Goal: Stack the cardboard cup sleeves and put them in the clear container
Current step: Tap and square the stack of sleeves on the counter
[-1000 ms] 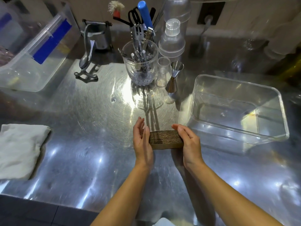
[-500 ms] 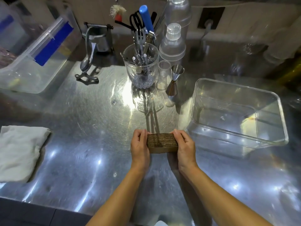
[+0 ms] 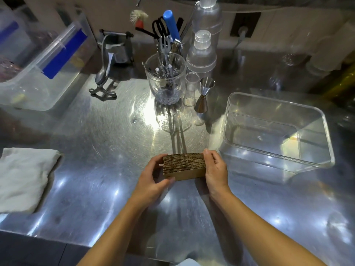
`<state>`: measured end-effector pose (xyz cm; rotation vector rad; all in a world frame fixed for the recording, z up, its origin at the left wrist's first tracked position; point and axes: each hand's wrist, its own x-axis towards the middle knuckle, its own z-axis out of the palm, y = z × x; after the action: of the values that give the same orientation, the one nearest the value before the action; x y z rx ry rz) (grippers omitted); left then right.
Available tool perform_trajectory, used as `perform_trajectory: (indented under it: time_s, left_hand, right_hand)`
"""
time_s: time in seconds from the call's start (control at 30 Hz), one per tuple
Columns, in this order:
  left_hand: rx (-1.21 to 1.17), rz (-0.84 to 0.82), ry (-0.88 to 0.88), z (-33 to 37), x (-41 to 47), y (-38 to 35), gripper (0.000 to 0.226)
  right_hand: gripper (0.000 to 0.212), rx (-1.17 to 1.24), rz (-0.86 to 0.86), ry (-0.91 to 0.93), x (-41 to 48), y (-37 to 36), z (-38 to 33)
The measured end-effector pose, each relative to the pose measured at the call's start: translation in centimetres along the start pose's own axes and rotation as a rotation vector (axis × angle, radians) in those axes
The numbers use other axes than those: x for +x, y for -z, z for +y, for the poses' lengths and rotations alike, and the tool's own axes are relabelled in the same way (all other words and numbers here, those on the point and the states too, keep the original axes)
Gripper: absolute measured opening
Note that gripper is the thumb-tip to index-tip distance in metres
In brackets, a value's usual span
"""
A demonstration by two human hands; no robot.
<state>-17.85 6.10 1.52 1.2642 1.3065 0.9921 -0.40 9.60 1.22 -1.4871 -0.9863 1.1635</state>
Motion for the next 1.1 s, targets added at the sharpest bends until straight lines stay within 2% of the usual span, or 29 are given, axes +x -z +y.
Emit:
perform_trajectory:
  time_s: [0.27,0.4,0.53,0.6,0.77,1.0,1.1]
  left_hand:
    - [0.103,0.102,0.009,-0.1,0.3,0.2,0.043]
    - [0.166,0.113,0.023,-0.4,0.5,0.4,0.04]
    - [0.171,0.111,0.017,-0.5,0.4,0.4,0.04]
    - [0.16,0.11,0.017,-0.4,0.4,0.3,0.039]
    - [0.104,0.119,0.05,-0.3,0.5,0.4,0.039]
    - [-0.04,0.218,0.147,0.0,0.7,0.5,0.042]
    - [-0.141,0.228,0.101,1.5,0.7,0.6,0.042]
  right_hand:
    - [0.028,-0.097,-0.098,0.01,0.5,0.6,0.0]
    - [0.019,-0.181,-0.284,-0.048,0.4,2.0,-1.0]
    - [0.068,-0.222,-0.584,-0.087,0.4,5.0,-1.4]
    - [0.071,-0.262,-0.622,-0.065,0.7,5.7,-1.6]
    - [0.059,-0.241,-0.527,-0.041,0.8,6.0,-1.6]
    - [0.043,0.075,-0.284,-0.168,-0.6,5.0,-1.9]
    - [0.043,0.016,-0.201,-0.127,-1.7,5.6,-3.1]
